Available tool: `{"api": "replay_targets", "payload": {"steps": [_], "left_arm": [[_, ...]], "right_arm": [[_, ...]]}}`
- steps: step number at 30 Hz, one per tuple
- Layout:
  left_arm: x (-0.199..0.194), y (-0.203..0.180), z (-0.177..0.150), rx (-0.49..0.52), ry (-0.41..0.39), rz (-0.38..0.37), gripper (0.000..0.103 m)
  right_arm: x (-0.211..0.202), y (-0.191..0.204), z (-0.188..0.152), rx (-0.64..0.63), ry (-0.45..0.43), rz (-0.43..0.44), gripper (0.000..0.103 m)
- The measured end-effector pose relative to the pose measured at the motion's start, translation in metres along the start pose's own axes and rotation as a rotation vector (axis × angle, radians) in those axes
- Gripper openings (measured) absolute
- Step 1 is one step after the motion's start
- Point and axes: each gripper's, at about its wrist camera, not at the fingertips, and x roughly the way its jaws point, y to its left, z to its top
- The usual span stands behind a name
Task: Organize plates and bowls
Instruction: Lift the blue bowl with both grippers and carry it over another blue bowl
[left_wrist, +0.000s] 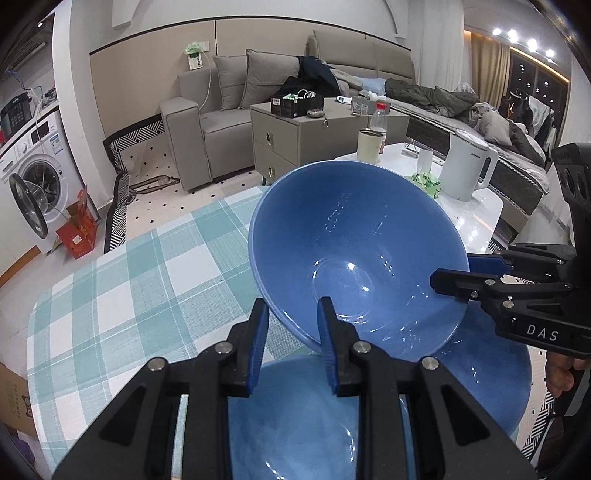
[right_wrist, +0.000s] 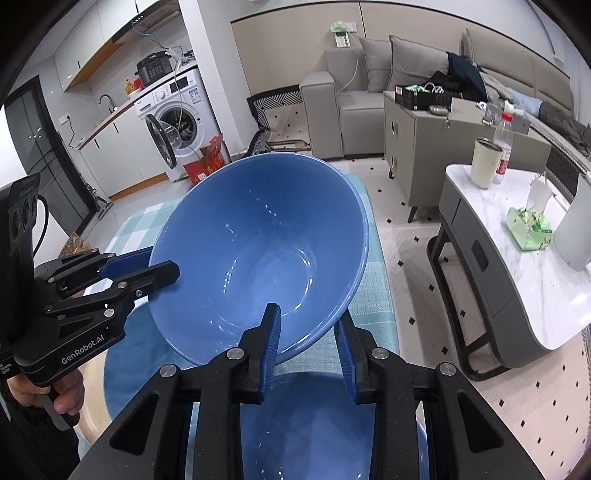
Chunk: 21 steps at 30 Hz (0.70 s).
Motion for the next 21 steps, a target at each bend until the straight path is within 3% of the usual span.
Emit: {"api": "replay_targets", "payload": {"steps": [21], "left_arm": [[-0.062,-0.007,-0.021,-0.006,-0.095,0.039,0.025]], "right_arm": [[-0.059,0.032,-0.016,-0.058,-0.093,0.006,0.03]]}}
